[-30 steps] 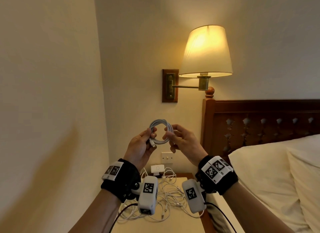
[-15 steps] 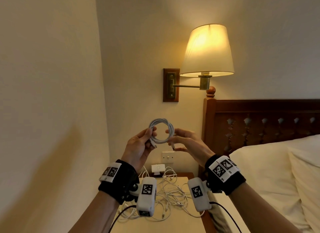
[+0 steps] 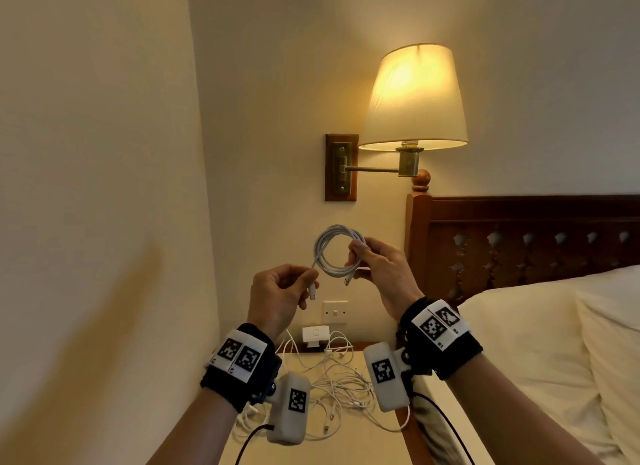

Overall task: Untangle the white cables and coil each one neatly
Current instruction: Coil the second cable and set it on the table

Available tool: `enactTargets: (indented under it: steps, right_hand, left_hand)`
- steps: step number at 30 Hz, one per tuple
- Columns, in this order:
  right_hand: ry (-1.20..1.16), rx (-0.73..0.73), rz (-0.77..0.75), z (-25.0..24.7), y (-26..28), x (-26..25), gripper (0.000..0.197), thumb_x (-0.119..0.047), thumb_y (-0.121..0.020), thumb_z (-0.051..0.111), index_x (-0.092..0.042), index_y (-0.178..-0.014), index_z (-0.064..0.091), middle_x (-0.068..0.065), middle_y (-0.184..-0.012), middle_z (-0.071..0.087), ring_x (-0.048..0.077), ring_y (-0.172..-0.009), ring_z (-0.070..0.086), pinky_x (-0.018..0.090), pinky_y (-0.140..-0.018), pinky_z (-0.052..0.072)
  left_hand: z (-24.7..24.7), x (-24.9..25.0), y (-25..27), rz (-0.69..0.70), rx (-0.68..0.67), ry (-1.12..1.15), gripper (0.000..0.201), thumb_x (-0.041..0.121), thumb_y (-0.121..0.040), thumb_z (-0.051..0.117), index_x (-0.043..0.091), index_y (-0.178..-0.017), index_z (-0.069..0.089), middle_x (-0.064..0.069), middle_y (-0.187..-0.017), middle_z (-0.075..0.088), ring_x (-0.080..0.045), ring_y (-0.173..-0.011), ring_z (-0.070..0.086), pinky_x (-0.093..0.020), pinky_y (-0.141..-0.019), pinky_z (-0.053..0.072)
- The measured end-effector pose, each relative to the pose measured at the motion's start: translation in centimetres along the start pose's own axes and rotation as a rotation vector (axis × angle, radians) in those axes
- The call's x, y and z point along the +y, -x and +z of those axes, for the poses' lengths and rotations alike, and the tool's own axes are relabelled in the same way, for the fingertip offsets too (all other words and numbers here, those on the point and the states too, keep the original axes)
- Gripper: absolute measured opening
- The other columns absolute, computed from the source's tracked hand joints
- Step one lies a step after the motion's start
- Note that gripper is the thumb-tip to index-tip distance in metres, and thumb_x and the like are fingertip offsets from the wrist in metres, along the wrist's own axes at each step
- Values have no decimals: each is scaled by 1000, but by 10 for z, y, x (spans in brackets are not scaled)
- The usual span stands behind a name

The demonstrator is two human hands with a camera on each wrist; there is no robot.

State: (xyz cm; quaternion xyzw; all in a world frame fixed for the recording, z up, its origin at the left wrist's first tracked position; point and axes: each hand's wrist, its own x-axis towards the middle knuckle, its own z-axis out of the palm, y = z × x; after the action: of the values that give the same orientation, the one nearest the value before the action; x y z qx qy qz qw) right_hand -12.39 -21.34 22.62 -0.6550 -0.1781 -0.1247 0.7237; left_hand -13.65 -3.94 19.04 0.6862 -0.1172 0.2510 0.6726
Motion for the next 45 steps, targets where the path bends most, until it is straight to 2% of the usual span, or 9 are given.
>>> enactTargets:
  steps: [6, 11, 17, 20, 23, 27, 30, 41, 45]
  right_hand:
    - [-25, -11, -8, -4, -3, -4, 20, -17, -100, 49, -8, -94, 66, 2, -72, 57, 21, -71, 53, 32, -70, 45]
    - [-54, -110, 49, 1, 2, 2, 18, -19, -100, 49, -11, -96, 65, 5, -79, 61, 19, -74, 59, 32, -73, 49]
    - [-49, -146, 113, -3, 9, 16, 17, -21, -98, 52, -11, -99, 66, 7, -90, 67, 19, -88, 65, 36, -81, 54]
    - [-72, -149, 125, -6, 10, 20, 18, -21, -99, 51, -10, -99, 65, 7, -89, 67, 19, -88, 64, 35, -78, 55]
    - [-61, -178, 138, -9, 10, 18, 20, -23, -100, 49, -10, -99, 65, 5, -85, 66, 18, -82, 63, 34, -75, 53]
    - [-95, -242, 170, -12, 10, 14, 22, -24, -102, 45, -11, -97, 63, 2, -81, 64, 16, -78, 62, 34, -75, 50]
    - [-81, -249, 181, -11, 10, 13, 24, -24, -102, 44, -10, -100, 63, 4, -81, 64, 17, -78, 62, 30, -70, 50]
    - [-84, -215, 214, -7, 15, 29, 25, -18, -102, 45, -5, -119, 58, 12, -94, 71, 26, -87, 68, 37, -79, 59]
    - [-23, -154, 228, -8, 28, 41, 26, -20, -100, 49, -9, -123, 58, 11, -109, 71, 25, -101, 68, 37, -85, 56]
  left_hand:
    - [-2, -17, -3, 31, 74, -95, 3, 27, -79, 76, 25, -82, 74, 2, -65, 69, -12, -55, 52, -28, -54, 44]
    - [3, -13, -1, -178, 55, 71, 18, 17, -81, 75, 7, -96, 74, 0, -56, 58, -11, -45, 39, -22, -39, 35]
    - [4, 2, 7, -367, -110, 400, 20, 21, -94, 59, 7, -106, 67, -8, -90, 69, -19, -75, 70, -24, -55, 54]
    - [2, -2, 6, -295, -118, 198, 27, 25, -93, 61, 7, -112, 67, -10, -90, 64, -18, -66, 62, -25, -48, 50]
    - [-7, -10, 1, -266, -103, 22, 32, 28, -80, 73, 11, -107, 72, -5, -68, 59, -14, -56, 49, -24, -46, 41]
    - [-15, -9, 0, -418, -196, 336, 33, 16, -71, 76, 4, -101, 71, 0, -70, 62, -7, -54, 44, -15, -39, 33]
    - [-16, -8, -2, -449, -262, 479, 40, 8, -76, 71, 2, -115, 66, -10, -93, 65, -5, -48, 38, -12, -32, 29]
    - [-11, -6, 6, -548, -340, 735, 24, 11, -83, 61, 2, -105, 65, -7, -85, 63, -7, -57, 54, -13, -48, 49]
    - [-11, -12, 18, -487, -341, 609, 26, 8, -81, 64, -1, -106, 67, -5, -80, 64, -7, -57, 53, -15, -50, 49]
